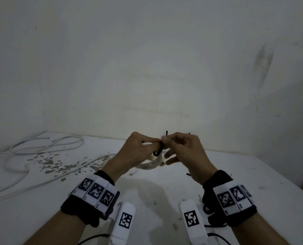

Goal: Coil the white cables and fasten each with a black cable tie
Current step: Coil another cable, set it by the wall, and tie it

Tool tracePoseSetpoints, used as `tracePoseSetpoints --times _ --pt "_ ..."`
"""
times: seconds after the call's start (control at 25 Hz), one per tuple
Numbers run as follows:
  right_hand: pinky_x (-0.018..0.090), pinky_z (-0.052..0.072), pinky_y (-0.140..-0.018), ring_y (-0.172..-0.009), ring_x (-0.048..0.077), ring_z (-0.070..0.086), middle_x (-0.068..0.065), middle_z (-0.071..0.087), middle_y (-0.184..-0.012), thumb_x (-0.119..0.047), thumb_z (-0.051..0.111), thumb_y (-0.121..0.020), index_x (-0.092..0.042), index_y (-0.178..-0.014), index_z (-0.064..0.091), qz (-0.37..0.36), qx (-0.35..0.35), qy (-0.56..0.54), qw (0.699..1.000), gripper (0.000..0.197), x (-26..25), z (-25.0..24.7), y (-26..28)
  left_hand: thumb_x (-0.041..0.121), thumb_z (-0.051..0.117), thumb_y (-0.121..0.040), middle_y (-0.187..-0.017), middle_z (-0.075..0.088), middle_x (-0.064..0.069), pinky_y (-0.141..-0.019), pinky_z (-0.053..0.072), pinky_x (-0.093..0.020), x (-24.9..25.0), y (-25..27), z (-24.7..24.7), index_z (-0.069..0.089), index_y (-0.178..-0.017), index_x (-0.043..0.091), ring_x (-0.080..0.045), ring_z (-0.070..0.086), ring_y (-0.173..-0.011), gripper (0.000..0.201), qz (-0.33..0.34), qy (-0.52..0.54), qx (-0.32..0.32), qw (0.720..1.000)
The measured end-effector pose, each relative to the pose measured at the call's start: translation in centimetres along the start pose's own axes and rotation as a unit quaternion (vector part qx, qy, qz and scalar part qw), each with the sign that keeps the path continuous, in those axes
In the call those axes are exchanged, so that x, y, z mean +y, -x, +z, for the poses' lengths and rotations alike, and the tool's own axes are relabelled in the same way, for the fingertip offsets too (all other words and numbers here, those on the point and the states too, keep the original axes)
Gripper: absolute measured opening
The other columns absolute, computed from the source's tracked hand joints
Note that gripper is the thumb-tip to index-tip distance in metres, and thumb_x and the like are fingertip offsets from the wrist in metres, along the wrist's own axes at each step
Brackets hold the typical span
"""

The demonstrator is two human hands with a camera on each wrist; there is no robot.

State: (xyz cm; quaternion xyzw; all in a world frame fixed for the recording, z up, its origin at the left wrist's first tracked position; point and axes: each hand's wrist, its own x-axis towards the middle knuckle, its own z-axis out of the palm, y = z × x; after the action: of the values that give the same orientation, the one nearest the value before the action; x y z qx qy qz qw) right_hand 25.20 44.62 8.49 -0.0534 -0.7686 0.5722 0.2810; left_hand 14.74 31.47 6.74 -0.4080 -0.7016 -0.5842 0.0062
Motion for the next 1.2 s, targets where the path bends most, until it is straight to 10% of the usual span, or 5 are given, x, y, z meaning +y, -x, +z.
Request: tracePoseSetpoints --times 0.2,0.4,0.64,0.92,1.2 --pt "0.035 0.054 -0.06 -0.058 0.014 0.062 -0.003 0.069 -0.071 -0.019 0.071 -0.089 -0.013 -0.074 0.07 -0.139 0.088 0.261 0.951 0.016 0.2 0.2 -0.9 0.016 0.067 -0.09 -0.082 0.076 0.01 -0.068 0.047 -0.004 -1.1 0.3 0.1 0.08 -0.088 0.022 0.004 0.069 -0.08 0.014 -0.017 0.016 0.044 0.999" --pt "0.035 0.034 -0.059 -0.07 0.026 0.048 0.005 0.06 -0.09 -0.019 0.044 -0.101 -0.018 -0.094 0.031 -0.151 -0.043 0.528 0.835 0.015 0.4 0.5 -0.8 0.028 0.07 -0.088 -0.081 0.077 0.009 -0.074 0.055 -0.028 -2.5 -0.1 0.4 0.08 -0.086 0.024 -0.014 0.072 -0.08 0.012 -0.028 0.008 0.09 0.996" --pt "0.033 0.024 -0.05 -0.063 0.027 0.04 0.008 0.057 -0.084 -0.014 0.041 -0.096 -0.014 -0.102 0.039 -0.204 -0.157 0.608 0.751 0.006 -0.3 1.2 1.1 0.018 0.071 -0.087 -0.077 0.075 0.008 -0.069 0.054 -0.02 -3.5 -0.3 0.7 0.08 -0.081 0.015 0.001 0.067 -0.071 0.011 0.062 -0.077 0.176 0.979" --pt "0.035 0.042 -0.048 -0.04 0.009 0.038 -0.006 0.034 -0.052 -0.014 0.041 -0.102 -0.011 -0.066 0.038 -0.066 -0.115 0.268 0.954 0.036 0.0 -1.9 3.2 0.027 0.068 -0.087 -0.074 0.075 0.011 -0.06 0.058 -0.03 -5.4 1.0 0.3 0.079 -0.08 0.014 -0.003 0.07 -0.064 0.019 0.185 -0.092 0.116 0.972" --pt "0.038 0.042 -0.048 -0.038 0.019 0.054 -0.005 0.03 -0.051 -0.021 0.039 -0.105 -0.01 -0.069 0.034 -0.011 -0.156 0.151 0.976 0.039 0.0 -0.5 5.4 0.018 0.071 -0.088 -0.077 0.075 0.012 -0.067 0.058 -0.026 -4.7 0.2 1.8 0.08 -0.084 0.013 -0.001 0.07 -0.069 0.011 0.163 -0.058 0.082 0.981"
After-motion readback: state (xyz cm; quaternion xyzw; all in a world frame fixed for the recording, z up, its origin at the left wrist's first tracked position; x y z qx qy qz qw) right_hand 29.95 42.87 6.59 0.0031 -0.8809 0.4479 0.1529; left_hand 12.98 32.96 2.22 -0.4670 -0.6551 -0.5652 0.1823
